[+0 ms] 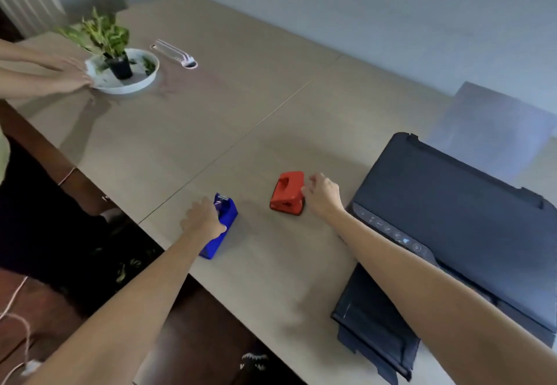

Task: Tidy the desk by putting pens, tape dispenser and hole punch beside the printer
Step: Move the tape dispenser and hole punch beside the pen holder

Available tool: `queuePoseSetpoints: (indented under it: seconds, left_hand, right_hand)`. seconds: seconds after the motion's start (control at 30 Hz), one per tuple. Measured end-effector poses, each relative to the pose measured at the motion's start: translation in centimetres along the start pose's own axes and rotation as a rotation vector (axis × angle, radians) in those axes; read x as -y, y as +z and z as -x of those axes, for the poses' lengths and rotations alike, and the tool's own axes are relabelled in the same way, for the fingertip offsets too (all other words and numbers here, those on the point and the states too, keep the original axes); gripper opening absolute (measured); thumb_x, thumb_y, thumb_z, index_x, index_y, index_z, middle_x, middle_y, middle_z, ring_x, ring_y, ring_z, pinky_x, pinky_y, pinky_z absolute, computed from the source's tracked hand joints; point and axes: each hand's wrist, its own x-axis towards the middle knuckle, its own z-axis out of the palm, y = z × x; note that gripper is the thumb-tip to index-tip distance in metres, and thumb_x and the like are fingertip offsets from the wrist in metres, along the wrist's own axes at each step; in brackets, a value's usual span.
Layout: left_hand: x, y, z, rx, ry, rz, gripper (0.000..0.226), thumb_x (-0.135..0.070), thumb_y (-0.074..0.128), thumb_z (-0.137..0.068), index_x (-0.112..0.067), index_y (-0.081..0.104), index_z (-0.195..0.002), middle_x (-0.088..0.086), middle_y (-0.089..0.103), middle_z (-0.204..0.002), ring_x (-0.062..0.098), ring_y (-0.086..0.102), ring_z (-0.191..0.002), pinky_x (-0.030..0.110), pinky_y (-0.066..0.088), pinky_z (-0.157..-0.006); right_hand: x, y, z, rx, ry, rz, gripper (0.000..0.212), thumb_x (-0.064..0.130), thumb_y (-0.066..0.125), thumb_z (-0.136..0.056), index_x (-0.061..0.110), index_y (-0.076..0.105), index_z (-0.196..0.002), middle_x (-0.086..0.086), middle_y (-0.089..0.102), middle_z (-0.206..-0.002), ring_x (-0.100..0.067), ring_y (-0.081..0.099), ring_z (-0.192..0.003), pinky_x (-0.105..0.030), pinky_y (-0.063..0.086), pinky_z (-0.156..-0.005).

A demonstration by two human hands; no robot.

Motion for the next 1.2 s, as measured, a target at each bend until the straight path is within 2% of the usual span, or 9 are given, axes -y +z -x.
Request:
queuePoseSetpoints:
  seconds: [0.17, 0.33, 0.47, 0.53, 0.6, 0.77, 0.9, 1.07, 1.2]
  left_hand:
    - [1.8, 1.3, -1.3, 0.022, 0.124, 0.052, 0.033, -0.022, 0.074, -0.074, -0.018, 0.065, -0.105, 0.005, 0.062, -0.108, 0.026, 0.058, -0.086, 0.031, 0.047, -0.069]
    - [2.4, 1.3, -1.8, -0.010, 0.180, 0.018, 0.027, -0.025, 0.072, -0.070, -0.018, 0.067, -0.096, 0.003, 0.064, -0.100, 0.027, 0.062, -0.082, 0.030, 0.047, -0.063]
    - [2.4, 0.7, -1.8, 0.009, 0.162, 0.078, 0.026, -0.024, 0.073, -0.070, -0.018, 0.067, -0.095, 0.003, 0.064, -0.086, 0.028, 0.064, -0.084, 0.033, 0.052, -0.068]
    - [2.1, 0.1, -1.5, 0.036, 0.159, 0.121, 0.018, -0.026, 0.074, -0.070, -0.021, 0.067, -0.086, -0.002, 0.055, -0.066, 0.025, 0.061, -0.073, 0.029, 0.045, -0.060]
    - [1.1, -0.7, -0.8, 0.061, 0.177, 0.160, 0.014, -0.030, 0.073, -0.070, -0.023, 0.062, -0.071, -0.004, 0.047, -0.057, 0.023, 0.056, -0.069, 0.026, 0.036, -0.055]
    - [-2.5, -3.8, 2.4, 0.083, 0.101, 0.550, 0.036, -0.034, 0.083, -0.049, -0.015, 0.052, -0.057, 0.000, 0.045, -0.061, 0.024, 0.049, -0.068, 0.028, 0.034, -0.058]
    - [-6.9, -7.0, 6.0, 0.087, 0.202, 0.740, 0.065, -0.042, 0.084, -0.034, -0.002, 0.064, -0.081, 0.002, 0.053, -0.072, 0.022, 0.057, -0.071, 0.034, 0.042, -0.066]
    - [-16.4, -8.1, 13.2, 0.100, 0.493, 0.804, 0.021, -0.012, 0.085, -0.068, -0.016, 0.065, -0.072, 0.001, 0.057, -0.069, 0.011, 0.059, -0.062, 0.027, 0.042, -0.061]
    - [-24.0, -4.3, 20.1, 0.213, 0.656, 0.798, 0.023, -0.022, 0.089, -0.059, -0.025, 0.066, -0.056, 0.004, 0.061, -0.070, 0.017, 0.060, -0.065, 0.028, 0.048, -0.060]
  right_hand:
    - [-1.0, 4.2, -2.4, 0.062, 0.249, -0.063, 0.023, 0.024, 0.057, -0.084, 0.008, 0.052, -0.100, -0.012, 0.053, -0.095, -0.026, 0.051, -0.080, -0.027, 0.037, -0.060]
    - [-2.3, 6.7, -4.5, 0.097, 0.437, -0.346, 0.013, 0.018, 0.060, -0.085, 0.013, 0.051, -0.092, -0.014, 0.063, -0.099, -0.027, 0.061, -0.073, -0.038, 0.054, -0.069]
    - [-1.0, 6.5, -5.0, 0.070, 0.528, -0.650, 0.039, -0.003, 0.057, -0.082, 0.006, 0.049, -0.119, -0.019, 0.059, -0.113, -0.032, 0.065, -0.087, -0.032, 0.058, -0.048]
    - [-0.8, 5.9, -4.8, 0.054, 0.489, -0.577, 0.013, -0.004, 0.056, -0.076, 0.006, 0.058, -0.085, -0.018, 0.062, -0.093, -0.029, 0.065, -0.076, -0.044, 0.061, -0.067]
    - [-1.0, 4.6, -4.6, 0.025, 0.472, -0.563, 0.010, -0.002, 0.058, -0.073, 0.008, 0.056, -0.068, -0.017, 0.063, -0.082, -0.030, 0.069, -0.076, -0.050, 0.059, -0.078]
    - [0.1, -2.3, -2.6, 0.040, 0.341, -0.653, 0.007, 0.004, 0.067, -0.071, 0.008, 0.061, -0.070, -0.018, 0.069, -0.081, -0.029, 0.071, -0.073, -0.050, 0.059, -0.080]
    - [1.0, -11.4, 0.9, -0.017, 0.174, -0.776, 0.012, -0.004, 0.059, -0.085, 0.001, 0.059, -0.074, -0.014, 0.064, -0.075, -0.027, 0.067, -0.066, -0.044, 0.060, -0.078]
    - [-3.1, -23.6, 6.4, -0.127, 0.050, -0.890, 0.020, -0.008, 0.056, -0.087, 0.003, 0.053, -0.070, -0.014, 0.063, -0.070, -0.024, 0.067, -0.058, -0.039, 0.061, -0.075]
    - [-10.5, -31.4, 11.0, -0.272, 0.021, -0.888, 0.025, -0.007, 0.057, -0.086, 0.004, 0.049, -0.066, -0.015, 0.060, -0.071, -0.024, 0.068, -0.057, -0.034, 0.061, -0.070]
